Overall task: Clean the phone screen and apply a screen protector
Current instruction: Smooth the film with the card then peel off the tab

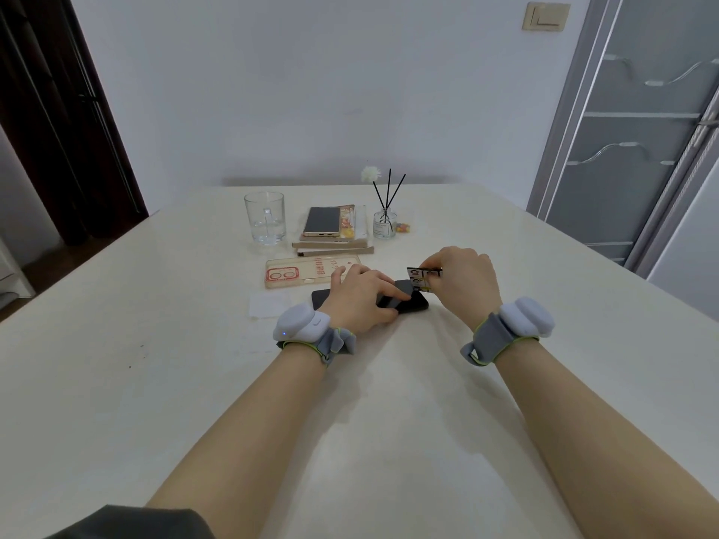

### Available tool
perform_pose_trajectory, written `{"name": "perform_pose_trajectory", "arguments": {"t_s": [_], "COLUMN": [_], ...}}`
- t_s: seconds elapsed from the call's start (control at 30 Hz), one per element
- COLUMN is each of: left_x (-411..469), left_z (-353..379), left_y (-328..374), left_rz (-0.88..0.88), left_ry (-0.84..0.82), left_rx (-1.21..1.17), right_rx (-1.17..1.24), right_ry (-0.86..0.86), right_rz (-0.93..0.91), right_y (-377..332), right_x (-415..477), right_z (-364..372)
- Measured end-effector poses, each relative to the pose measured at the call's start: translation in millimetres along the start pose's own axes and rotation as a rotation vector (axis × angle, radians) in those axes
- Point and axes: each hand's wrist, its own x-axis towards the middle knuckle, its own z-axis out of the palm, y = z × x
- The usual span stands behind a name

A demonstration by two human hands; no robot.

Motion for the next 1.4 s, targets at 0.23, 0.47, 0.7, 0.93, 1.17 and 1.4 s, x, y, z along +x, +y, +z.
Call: {"name": "perform_pose_trajectory", "arguments": {"t_s": [0.23, 0.47, 0.7, 0.93, 1.17, 1.4], "left_x": [1, 0, 1, 2, 2, 3], "left_z": [0, 0, 1, 2, 5, 5], "left_y": [0, -1, -2, -2, -6, -6], "left_rz": [-0.001, 0.000, 0.004, -0.007, -0.151, -0.171], "left_ry": [-0.005, -0.004, -0.008, -0.003, -0.029, -0.050], "left_rx": [0.007, 0.003, 0.020, 0.021, 0.057, 0.058], "right_rx": [0.075, -0.012, 0.059, -0.040, 0.008, -0.003], "right_ry": [0.042, 0.031, 0.051, 0.058, 0.095, 0.025], "right_rz": [0.012, 0.040, 0.010, 0.004, 0.001, -0.007], "right_y": [-5, -2, -4, 1, 2, 4], "right_x": [0, 1, 0, 3, 3, 5], "right_z": [0, 6, 4, 11, 3, 15]}}
